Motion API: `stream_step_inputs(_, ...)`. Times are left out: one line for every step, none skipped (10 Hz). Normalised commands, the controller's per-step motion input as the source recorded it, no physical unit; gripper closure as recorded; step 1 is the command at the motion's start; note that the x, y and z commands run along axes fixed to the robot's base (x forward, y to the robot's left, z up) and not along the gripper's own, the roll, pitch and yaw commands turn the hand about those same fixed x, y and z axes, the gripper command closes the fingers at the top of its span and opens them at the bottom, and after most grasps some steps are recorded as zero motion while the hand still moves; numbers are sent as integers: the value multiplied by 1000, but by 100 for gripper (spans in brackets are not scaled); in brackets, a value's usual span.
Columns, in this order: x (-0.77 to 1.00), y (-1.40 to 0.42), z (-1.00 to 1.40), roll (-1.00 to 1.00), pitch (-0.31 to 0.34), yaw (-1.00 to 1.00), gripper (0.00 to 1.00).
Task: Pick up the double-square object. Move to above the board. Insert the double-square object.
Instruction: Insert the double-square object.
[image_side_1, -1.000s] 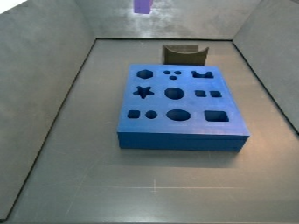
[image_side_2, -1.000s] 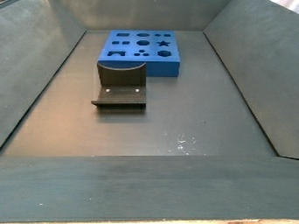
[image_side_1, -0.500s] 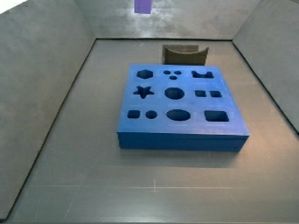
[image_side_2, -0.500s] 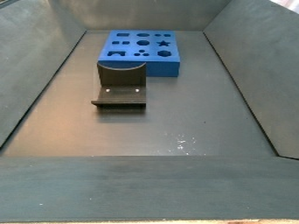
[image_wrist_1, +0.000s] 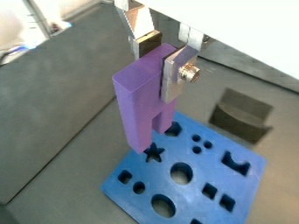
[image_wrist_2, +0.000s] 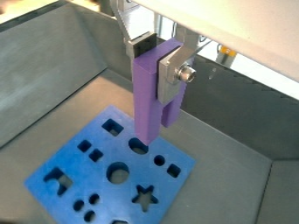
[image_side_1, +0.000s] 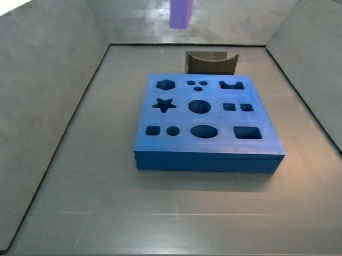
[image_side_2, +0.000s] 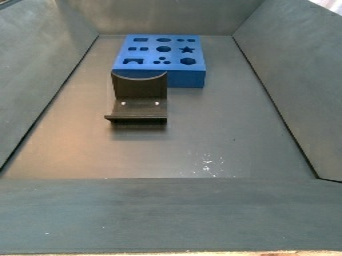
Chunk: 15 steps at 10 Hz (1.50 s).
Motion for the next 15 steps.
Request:
stream_step_inputs(423,126,-217,-23,17,-683,100)
stream_step_inputs(491,129,-217,-9,60,-606,100)
stream_step_inputs(566,126,-231,0,74,-543,100)
stream_step_inputs(571,126,-240,0,89,-529,100)
stream_step_inputs(571,123,-243,0,94,-526,100)
stream_step_inputs(511,140,-266,0,123,-557,100)
stream_step_inputs(397,157,-277,0,146,-643,100)
stream_step_inputs(277,169,-243,-6,23,-794,100)
stream_step_inputs(260,171,-249,-6,23,-809,100)
stream_step_inputs(217,169,-274,0,49,-823,100)
stream_step_inputs(194,160,-277,0,46,-837,100)
stream_step_inputs(189,154,-277,0,46,-843,100)
stream_step_inputs(231,123,-226,-31,0,-851,100)
stream_step_inputs(349,66,-94,-166,0,-774,100)
stream_step_inputs(557,-71,-194,-174,9,-497,100)
